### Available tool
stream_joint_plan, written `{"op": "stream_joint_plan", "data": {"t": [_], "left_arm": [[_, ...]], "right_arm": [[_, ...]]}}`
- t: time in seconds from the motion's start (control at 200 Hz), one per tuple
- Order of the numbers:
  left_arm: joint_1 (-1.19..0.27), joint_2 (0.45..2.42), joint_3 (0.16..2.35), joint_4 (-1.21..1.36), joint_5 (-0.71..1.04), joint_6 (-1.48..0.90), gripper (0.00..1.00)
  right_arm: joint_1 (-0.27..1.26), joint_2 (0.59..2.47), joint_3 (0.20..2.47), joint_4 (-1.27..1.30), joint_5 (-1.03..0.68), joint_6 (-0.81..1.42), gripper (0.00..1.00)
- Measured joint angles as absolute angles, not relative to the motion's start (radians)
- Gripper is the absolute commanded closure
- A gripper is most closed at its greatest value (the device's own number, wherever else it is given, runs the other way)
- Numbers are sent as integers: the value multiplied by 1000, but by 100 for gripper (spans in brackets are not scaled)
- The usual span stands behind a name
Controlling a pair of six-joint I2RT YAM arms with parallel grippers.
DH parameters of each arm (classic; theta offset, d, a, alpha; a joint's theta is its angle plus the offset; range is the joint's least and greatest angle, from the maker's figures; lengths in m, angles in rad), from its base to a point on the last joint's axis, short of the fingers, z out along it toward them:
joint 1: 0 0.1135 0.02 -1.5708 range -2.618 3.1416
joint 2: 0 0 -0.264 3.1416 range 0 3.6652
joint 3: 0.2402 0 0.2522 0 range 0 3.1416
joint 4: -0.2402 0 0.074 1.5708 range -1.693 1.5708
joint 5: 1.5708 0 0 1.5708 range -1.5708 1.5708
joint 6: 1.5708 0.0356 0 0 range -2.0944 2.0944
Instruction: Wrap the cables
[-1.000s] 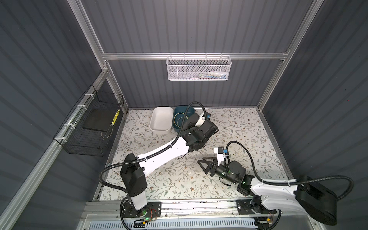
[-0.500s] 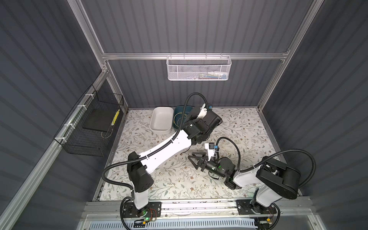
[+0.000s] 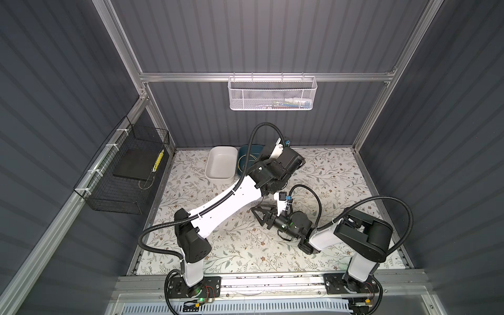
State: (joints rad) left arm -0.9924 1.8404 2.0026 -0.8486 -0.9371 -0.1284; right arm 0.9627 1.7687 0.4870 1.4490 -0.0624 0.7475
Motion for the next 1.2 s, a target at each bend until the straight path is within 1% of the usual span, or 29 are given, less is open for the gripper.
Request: {"op": "stream_joint_plan", "data": {"t": [0.185, 0.315, 0.455, 0.655, 0.75, 0.9, 1.201], "left_arm": [[-992, 1841, 2003, -853, -928, -133, 100], [-992, 1841, 2004, -853, -923, -136, 100], [-992, 1842, 2012, -853, -923, -136, 100], [-992, 1842, 2013, -853, -923, -136, 100], [-992, 1842, 2013, -852, -924, -135, 100], [-984, 1842, 2013, -851, -924, -131, 100], [-968, 1861, 1922, -808, -957, -54, 100]], "right_arm": [[963, 1815, 529, 1450, -56, 754, 43], [963, 1830, 541, 1450, -56, 762, 53], [963, 1843, 550, 1450, -57, 773, 70], [963, 1847, 551, 1451, -64, 781, 85], [963, 1847, 551, 1451, -64, 782, 90], [964, 1825, 522, 1450, -64, 783, 96], [971, 1682, 394, 1451, -55, 808, 98]]}}
